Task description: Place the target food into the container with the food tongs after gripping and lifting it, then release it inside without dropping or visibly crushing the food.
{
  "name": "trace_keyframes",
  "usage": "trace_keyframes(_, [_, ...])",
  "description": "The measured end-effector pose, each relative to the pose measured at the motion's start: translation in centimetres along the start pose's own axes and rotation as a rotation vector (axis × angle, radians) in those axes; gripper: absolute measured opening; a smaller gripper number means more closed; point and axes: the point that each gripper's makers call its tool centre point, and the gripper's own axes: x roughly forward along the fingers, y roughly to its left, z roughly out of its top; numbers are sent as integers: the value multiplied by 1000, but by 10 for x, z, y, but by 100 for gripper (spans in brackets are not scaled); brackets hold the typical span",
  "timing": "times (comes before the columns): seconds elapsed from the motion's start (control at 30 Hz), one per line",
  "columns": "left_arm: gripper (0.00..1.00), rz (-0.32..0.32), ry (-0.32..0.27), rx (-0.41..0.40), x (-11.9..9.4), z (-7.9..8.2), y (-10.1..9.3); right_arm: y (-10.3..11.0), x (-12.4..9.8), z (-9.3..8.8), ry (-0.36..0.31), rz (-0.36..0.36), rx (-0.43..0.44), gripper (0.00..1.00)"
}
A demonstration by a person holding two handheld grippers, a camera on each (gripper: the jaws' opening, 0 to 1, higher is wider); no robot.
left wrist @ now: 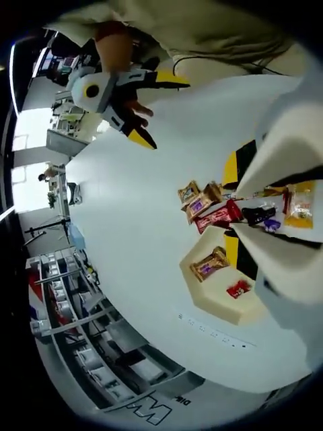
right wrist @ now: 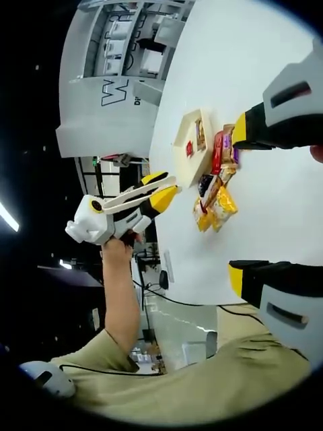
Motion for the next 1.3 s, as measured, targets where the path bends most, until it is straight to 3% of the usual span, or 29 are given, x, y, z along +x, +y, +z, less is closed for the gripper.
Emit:
trace_keyframes(0.5, [24,-52,2,23,-8,-22,-25,5,4,5,-20,16,-11,68])
trace_keyframes(0.9, [24,-86,5,45,-6,-27,-37,6,8,6,-18,27,-7,70])
trace_keyframes(1.3, [24,-100,44,76,2,-42,-47,8,10,7,-19,36,1,74])
